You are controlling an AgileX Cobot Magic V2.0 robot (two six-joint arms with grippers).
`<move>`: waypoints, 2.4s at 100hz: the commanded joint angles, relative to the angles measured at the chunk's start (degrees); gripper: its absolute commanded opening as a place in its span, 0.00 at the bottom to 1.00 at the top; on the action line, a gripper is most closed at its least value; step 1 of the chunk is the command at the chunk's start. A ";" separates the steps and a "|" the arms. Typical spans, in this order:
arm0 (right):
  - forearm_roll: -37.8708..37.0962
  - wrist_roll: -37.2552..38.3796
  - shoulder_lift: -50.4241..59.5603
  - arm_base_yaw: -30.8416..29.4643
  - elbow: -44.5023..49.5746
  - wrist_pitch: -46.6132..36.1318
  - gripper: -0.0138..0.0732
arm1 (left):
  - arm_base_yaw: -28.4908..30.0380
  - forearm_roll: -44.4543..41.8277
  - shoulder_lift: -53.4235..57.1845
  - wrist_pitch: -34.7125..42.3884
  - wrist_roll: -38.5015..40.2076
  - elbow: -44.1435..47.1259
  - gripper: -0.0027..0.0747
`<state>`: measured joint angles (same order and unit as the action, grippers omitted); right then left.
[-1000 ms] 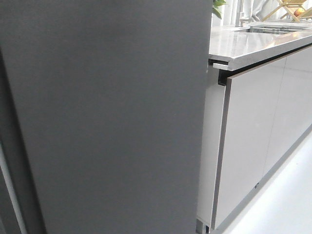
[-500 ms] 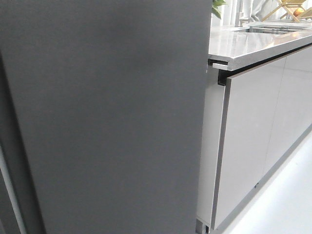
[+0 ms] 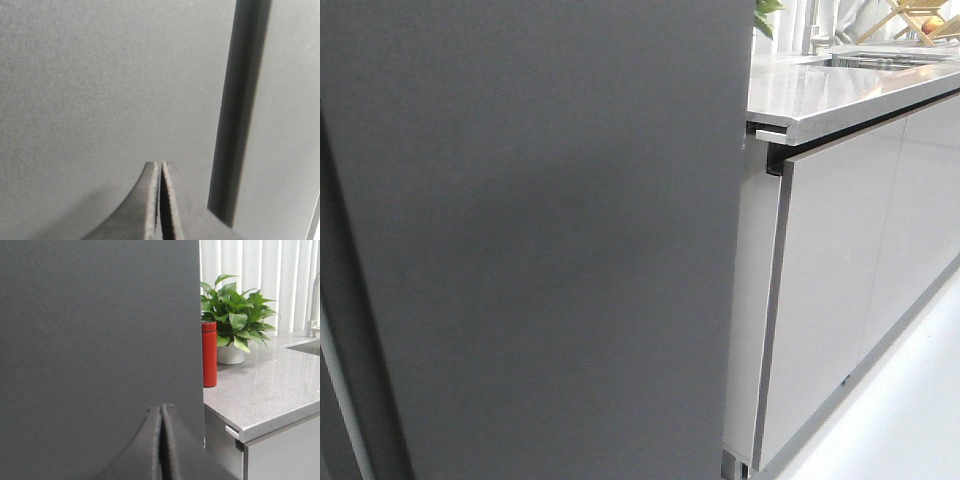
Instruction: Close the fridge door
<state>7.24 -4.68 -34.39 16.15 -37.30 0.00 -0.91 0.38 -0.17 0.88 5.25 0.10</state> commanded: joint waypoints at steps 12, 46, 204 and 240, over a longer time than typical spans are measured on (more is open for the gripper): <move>-3.91 5.77 6.69 -2.44 5.14 -4.02 0.07 | -0.46 0.09 -1.09 4.40 0.20 1.60 0.01; -3.95 5.77 10.40 -3.27 8.72 -3.17 0.07 | -0.46 0.09 -1.09 4.40 0.20 1.60 0.01; -3.95 5.77 35.55 -21.99 38.61 -3.45 0.07 | -0.46 0.09 -1.09 4.40 0.20 1.60 0.01; -3.95 5.77 35.55 -21.99 38.61 -3.37 0.07 | -0.46 0.09 -1.09 4.40 0.20 1.60 0.01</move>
<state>3.78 1.10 0.44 -5.44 0.68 0.65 -0.91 0.38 -0.17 0.88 5.25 0.10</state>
